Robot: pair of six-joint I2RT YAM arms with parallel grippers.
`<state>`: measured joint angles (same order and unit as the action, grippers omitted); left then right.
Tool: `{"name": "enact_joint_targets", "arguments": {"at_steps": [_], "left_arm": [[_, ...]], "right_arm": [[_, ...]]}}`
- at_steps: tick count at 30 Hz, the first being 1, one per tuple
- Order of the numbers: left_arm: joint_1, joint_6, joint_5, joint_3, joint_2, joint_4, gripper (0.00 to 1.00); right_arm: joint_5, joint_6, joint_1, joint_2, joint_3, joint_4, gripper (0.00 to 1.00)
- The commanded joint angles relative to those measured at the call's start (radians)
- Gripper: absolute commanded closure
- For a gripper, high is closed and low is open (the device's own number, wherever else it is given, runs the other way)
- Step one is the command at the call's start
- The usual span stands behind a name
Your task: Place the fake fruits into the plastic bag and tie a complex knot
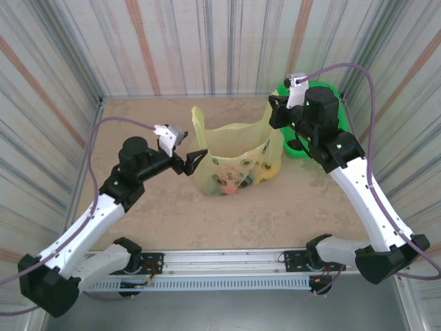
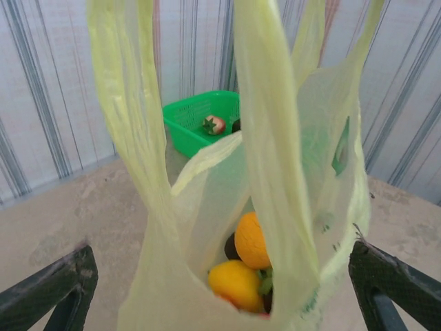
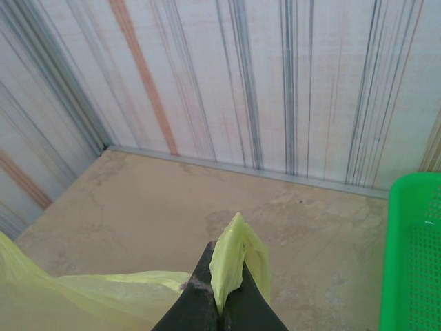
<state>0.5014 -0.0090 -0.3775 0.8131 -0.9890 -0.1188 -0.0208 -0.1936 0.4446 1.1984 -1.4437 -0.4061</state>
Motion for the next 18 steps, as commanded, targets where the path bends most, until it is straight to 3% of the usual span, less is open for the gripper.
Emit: {"name": "enact_joint_targets", "arguments": {"at_steps": [1,6,13,15,18], "left_arm": [[-0.009,0.060,-0.033,-0.008,-0.068,-0.228,0.04],[-0.081,0.005,-0.168,-0.031,-0.185,-0.442,0.04],[-0.095,-0.039,-0.322,0.012,-0.304,-0.564,0.10],[-0.094,-0.047,-0.321,0.017,-0.320,-0.587,0.15],[-0.094,-0.027,-0.287,0.009,-0.323,-0.599,0.31]], "right_arm": [[-0.023,0.016,-0.005,-0.032,-0.031,0.012,1.00],[-0.054,0.015,-0.004,-0.037,-0.028,0.011,1.00],[-0.073,0.022,-0.006,-0.051,-0.005,0.026,1.00],[-0.074,0.021,-0.007,-0.053,0.000,0.026,1.00],[-0.073,0.020,-0.006,-0.057,0.007,0.026,1.00]]}}
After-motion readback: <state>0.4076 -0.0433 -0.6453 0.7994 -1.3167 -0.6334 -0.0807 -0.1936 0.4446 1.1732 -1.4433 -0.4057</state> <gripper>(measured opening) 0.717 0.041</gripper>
